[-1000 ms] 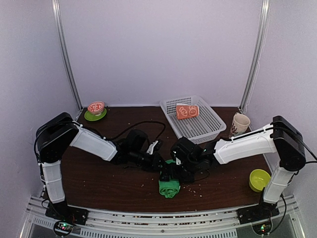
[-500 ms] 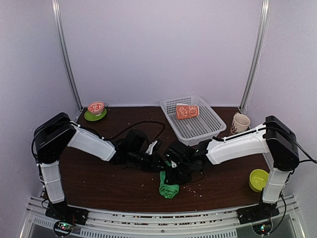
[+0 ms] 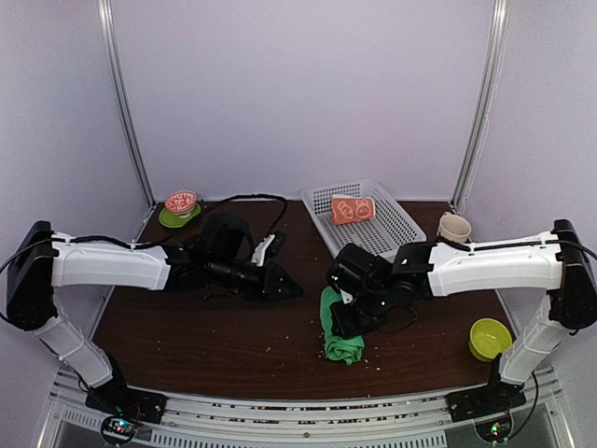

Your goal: Roll the towels

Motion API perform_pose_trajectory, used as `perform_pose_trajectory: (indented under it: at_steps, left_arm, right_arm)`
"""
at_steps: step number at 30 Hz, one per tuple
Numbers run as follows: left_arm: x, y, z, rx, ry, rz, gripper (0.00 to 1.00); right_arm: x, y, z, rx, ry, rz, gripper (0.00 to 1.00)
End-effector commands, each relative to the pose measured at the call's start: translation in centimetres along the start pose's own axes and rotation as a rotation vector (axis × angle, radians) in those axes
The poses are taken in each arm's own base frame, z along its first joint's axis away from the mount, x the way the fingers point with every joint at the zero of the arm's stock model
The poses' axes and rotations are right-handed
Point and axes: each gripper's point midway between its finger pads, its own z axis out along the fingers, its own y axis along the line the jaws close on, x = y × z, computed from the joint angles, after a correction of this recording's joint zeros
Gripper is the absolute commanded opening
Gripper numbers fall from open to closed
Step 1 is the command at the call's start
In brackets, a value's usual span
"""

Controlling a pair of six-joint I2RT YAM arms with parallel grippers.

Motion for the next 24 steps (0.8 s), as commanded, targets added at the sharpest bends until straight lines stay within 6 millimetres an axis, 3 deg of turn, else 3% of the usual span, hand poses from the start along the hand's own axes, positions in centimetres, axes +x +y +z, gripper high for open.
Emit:
perform_pose_trajectory:
  at_steps: [1, 6, 11, 16, 24]
  left_arm:
    - [-2.3, -1.4, -4.3, -0.063, -0.098, 0.073, 0.18]
    - [-3.3, -1.5, -6.8, -0.14, -0.16, 0.152, 0.18]
    - [-2.8, -0.3, -6.5, -0.158, -0.148, 0.17, 0.17]
    - [-1.9, 1.1, -5.0, -0.163, -0.098, 0.143, 0.17]
    - [-1.9, 2.0, -2.6, -0.138, -0.054, 0.091, 0.15]
  right_arm:
    - [-4.4, -2.7, -7.6, 0.126, -0.155, -0.117, 0.0]
    - [-11.8, -5.8, -15.1, 0.177, -0.346, -0.141, 0.0]
    - [-19.0, -9.2, -18.4, 0.263, -0.507, -0.133, 0.0]
    - [-25.5, -11.6, -17.9, 0.153, -0.644, 0.032, 0.0]
    - [-32.0, -14.3, -12.8, -0.133, -0.762, 0.448, 0.0]
